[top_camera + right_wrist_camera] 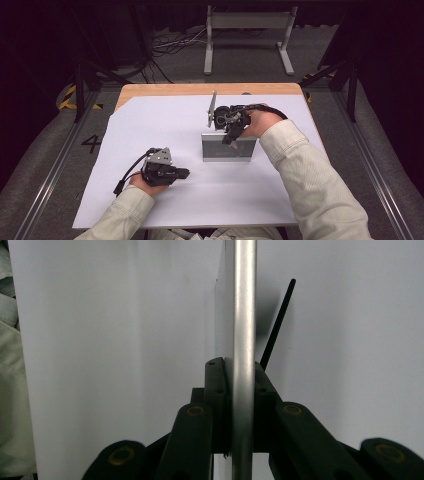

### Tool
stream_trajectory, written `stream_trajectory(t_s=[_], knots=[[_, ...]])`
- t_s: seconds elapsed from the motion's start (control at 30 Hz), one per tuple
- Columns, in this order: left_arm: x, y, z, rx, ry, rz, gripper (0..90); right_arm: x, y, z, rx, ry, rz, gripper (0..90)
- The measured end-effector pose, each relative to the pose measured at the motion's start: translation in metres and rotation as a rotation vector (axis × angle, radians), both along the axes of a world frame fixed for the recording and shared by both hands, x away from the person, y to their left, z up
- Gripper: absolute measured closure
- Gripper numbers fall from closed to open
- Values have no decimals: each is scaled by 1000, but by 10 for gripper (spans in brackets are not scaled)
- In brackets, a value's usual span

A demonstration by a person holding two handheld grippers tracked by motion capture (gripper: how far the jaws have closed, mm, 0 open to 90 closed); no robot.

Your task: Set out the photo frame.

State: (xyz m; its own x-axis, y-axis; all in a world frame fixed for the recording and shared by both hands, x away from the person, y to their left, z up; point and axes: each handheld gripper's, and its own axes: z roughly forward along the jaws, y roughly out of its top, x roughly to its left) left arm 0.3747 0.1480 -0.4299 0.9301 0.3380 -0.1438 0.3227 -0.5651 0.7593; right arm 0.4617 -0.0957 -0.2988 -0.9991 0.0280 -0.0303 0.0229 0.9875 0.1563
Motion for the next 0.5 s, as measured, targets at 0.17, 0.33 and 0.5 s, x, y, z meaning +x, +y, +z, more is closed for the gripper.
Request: stream_trajectory(t_s=[0.17,0.33,0.5], knots=[[0,0,0,-1,1,0,842,0,0,1,5,-4,-4,812],[0,-1,0,-1,1,-4,837,0,-2,6,47,-27,-6,695],[0,0,0,1,2,0,835,5,-6,7,60,-67,-33,586]])
